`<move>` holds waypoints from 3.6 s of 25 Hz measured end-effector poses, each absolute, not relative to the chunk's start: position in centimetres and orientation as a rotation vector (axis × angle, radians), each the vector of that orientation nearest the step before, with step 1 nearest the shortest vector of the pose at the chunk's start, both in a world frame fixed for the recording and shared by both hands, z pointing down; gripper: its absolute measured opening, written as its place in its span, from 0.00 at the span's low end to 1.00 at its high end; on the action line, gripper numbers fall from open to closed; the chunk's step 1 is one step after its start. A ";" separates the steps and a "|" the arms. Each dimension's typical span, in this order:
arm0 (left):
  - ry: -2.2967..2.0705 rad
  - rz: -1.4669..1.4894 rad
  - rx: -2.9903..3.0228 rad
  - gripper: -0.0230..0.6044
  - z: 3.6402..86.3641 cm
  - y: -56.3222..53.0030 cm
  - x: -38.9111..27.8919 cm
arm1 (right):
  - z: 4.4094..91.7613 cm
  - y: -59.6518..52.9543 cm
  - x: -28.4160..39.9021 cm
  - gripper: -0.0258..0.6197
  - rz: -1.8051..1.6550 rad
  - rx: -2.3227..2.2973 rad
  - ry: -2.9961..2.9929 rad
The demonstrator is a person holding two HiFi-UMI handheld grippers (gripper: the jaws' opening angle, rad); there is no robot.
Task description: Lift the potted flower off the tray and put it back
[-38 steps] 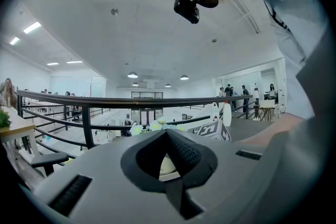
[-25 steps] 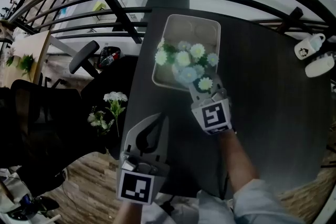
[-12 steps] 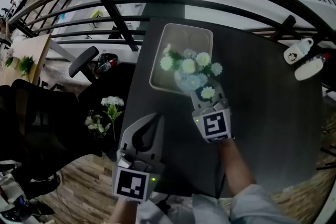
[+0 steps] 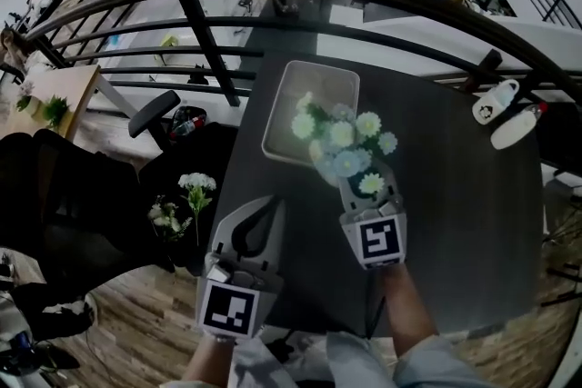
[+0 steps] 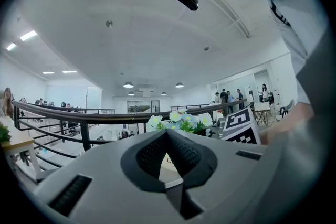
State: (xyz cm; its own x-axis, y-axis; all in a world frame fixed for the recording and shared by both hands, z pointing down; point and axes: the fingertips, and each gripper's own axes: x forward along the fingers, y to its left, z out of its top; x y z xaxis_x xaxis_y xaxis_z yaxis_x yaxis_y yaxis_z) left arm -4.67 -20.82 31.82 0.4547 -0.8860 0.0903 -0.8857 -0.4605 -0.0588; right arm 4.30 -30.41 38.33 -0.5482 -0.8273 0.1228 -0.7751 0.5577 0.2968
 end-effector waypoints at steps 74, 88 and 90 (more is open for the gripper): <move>1.512 0.019 -2.681 0.04 26.7 -12.3 -4.3 | 30.1 -12.4 7.7 0.14 -0.389 1.543 -2.493; 1.495 0.028 -2.682 0.04 26.9 -12.0 -4.3 | 30.5 -12.2 7.9 0.14 -0.376 1.559 -2.485; 1.500 0.029 -2.682 0.04 26.9 -12.1 -4.4 | 30.5 -12.3 7.8 0.14 -0.375 1.560 -2.488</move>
State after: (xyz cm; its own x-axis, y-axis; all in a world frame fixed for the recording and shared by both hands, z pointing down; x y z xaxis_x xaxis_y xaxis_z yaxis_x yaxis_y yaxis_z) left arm -4.41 -12.07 26.89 0.5241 -0.8502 -0.0501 -0.8515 -0.5219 -0.0506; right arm 7.77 -12.31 30.51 -0.4330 -0.9012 0.0192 -0.8555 0.4175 0.3064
